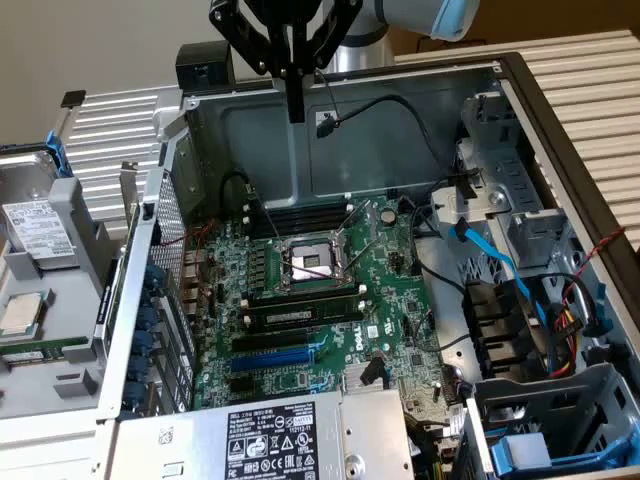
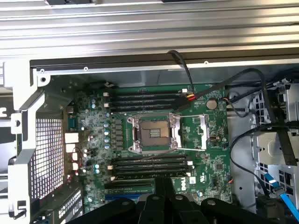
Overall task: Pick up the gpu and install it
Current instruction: 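Reach for the gpu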
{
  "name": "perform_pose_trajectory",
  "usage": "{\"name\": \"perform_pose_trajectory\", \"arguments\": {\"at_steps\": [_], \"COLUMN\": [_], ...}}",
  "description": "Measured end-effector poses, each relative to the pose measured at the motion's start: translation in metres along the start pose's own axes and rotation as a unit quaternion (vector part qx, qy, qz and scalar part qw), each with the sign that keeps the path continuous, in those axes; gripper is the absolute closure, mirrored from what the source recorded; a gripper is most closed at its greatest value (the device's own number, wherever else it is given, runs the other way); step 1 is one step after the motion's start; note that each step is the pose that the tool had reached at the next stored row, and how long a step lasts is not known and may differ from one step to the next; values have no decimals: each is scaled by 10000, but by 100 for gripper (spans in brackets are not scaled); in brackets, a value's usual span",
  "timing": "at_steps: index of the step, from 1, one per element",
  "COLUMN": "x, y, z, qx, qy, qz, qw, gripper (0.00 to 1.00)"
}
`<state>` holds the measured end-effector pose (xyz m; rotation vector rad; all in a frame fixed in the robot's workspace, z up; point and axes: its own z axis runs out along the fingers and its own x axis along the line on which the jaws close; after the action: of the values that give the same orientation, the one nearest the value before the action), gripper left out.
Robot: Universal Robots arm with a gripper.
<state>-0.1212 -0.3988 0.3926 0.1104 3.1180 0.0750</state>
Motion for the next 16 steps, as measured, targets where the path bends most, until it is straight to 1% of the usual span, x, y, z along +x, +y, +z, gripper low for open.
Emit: {"name": "perform_pose_trajectory", "arguments": {"at_steps": [11,16], "x": [2,37], "y": [0,-2], "z": [0,-1], "qx": [0,-2], "qy": [0,0], "qz": [0,0], "qw": [10000,10000], "gripper": [89,89]}}
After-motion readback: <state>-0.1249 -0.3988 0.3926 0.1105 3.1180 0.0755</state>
